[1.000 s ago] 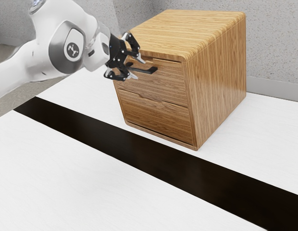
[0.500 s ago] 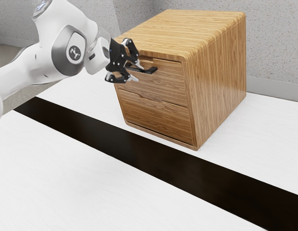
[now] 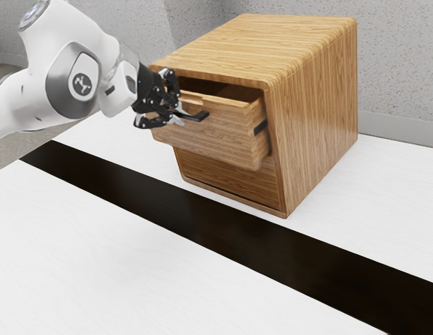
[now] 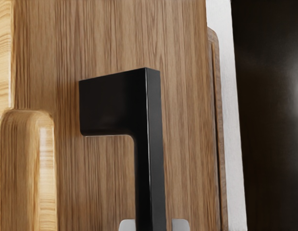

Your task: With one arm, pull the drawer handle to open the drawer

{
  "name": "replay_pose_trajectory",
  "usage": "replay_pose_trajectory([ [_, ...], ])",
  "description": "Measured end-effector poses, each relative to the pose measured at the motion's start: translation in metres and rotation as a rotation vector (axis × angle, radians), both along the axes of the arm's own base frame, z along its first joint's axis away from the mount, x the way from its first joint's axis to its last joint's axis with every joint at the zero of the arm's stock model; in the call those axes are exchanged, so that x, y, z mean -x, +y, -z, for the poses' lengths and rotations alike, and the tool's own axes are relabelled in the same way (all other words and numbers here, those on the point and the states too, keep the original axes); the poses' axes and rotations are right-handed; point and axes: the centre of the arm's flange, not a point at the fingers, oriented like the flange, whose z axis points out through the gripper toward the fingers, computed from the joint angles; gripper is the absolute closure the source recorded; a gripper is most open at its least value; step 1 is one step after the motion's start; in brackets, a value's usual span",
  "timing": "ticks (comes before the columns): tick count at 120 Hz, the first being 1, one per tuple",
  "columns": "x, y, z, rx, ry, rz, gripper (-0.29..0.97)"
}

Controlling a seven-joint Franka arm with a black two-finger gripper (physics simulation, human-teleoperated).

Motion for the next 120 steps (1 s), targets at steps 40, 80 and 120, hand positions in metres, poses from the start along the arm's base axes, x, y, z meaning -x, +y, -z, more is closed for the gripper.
replay_pose_trajectory([
  [40,0.061,-0.007,-0.007,-0.006,0.011,-0.008,0.76],
  [80,0.092,-0.015,0.003,-0.009,0.030,0.000,0.79],
  [120,0.139,-0.026,0.002,-0.033,0.038,0.010,0.78],
])
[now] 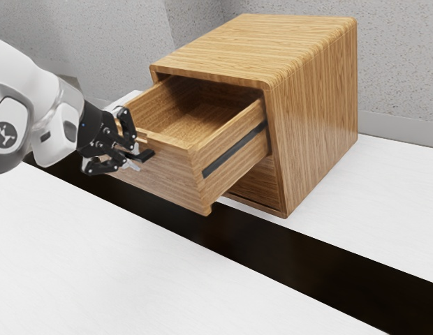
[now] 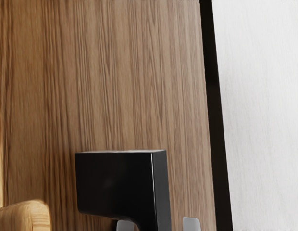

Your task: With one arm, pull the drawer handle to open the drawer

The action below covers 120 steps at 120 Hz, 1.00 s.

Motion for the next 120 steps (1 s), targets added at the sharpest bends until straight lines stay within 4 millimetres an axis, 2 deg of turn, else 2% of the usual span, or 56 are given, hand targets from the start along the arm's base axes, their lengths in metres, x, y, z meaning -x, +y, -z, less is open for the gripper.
replay_pose_trajectory([
  [16,0.017,-0.003,0.001,-0.005,0.002,0.002,0.78],
  [37,0.022,-0.004,0.002,-0.013,0.009,0.006,0.79],
  [53,0.026,-0.003,0.000,-0.029,0.028,0.008,0.65],
  [69,0.034,-0.004,-0.012,-0.037,0.030,0.008,0.53],
  [77,0.039,-0.004,-0.029,-0.039,0.019,0.008,0.49],
  [85,0.053,0.001,-0.062,-0.037,-0.012,-0.001,0.46],
  [91,0.065,0.003,-0.101,-0.046,-0.031,-0.017,0.44],
  [95,0.070,-0.006,-0.141,-0.077,-0.042,-0.026,0.38],
  [99,0.062,-0.022,-0.178,-0.093,-0.035,-0.038,0.32],
  [102,0.050,-0.038,-0.196,-0.095,-0.017,-0.051,0.29],
  [106,0.040,-0.061,-0.206,-0.092,0.020,-0.081,0.24],
  [109,0.036,-0.071,-0.208,-0.079,0.046,-0.122,0.22],
  [113,0.033,-0.076,-0.207,-0.053,0.076,-0.188,0.18],
  [120,0.030,-0.075,-0.200,0.010,0.134,-0.317,0.14],
])
